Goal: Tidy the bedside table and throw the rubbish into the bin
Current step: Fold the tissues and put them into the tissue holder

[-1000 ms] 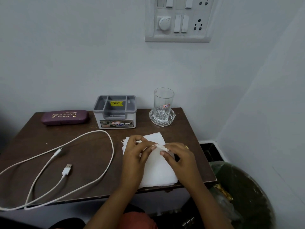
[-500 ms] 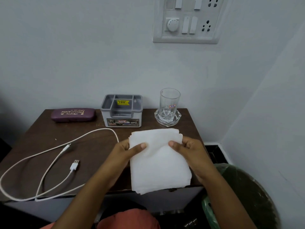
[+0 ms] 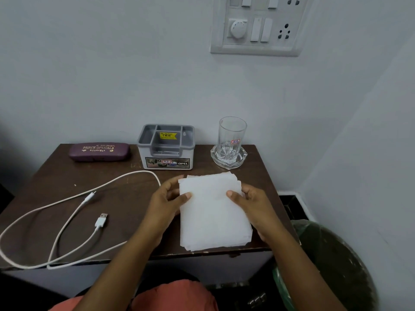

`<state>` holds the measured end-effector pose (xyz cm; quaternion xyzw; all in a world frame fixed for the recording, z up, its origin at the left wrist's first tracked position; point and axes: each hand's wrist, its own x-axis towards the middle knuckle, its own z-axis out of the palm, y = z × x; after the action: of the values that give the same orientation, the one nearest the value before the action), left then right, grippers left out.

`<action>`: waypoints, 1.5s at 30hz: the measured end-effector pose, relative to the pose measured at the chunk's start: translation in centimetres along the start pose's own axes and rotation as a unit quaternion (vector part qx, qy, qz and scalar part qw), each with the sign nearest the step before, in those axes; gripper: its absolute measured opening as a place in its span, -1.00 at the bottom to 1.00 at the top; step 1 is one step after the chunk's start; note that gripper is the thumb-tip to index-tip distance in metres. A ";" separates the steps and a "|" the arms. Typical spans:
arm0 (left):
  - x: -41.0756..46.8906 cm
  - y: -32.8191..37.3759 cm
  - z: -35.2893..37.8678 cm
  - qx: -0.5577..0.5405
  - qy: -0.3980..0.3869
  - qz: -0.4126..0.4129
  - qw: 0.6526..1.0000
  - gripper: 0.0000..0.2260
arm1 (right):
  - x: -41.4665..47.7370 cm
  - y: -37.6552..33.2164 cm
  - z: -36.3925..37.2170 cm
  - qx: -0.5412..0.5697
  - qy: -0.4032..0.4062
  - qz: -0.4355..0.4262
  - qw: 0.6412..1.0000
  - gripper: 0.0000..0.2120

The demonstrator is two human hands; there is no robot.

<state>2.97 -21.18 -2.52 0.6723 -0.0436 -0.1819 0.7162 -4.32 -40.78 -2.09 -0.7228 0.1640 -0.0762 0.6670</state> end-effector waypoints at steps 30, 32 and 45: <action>1.7 -1.1 0.5 0.335 0.146 0.260 0.894 -0.90 | 0.3 1.4 0.1 -0.030 0.053 -0.020 0.998 -0.77; 1.7 -1.0 0.4 0.336 0.145 0.274 0.890 -0.93 | 0.3 1.5 0.1 -0.031 0.052 -0.019 0.998 -0.82; 0.4 1.1 1.4 0.270 0.072 0.342 0.897 -0.78 | 0.0 0.8 -1.2 -0.136 0.090 -0.190 0.968 -0.17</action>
<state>3.19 -22.58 -1.39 0.7947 -0.2671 0.1421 0.5262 -4.80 -41.97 -2.81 -0.8151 0.0917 -0.2428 0.5179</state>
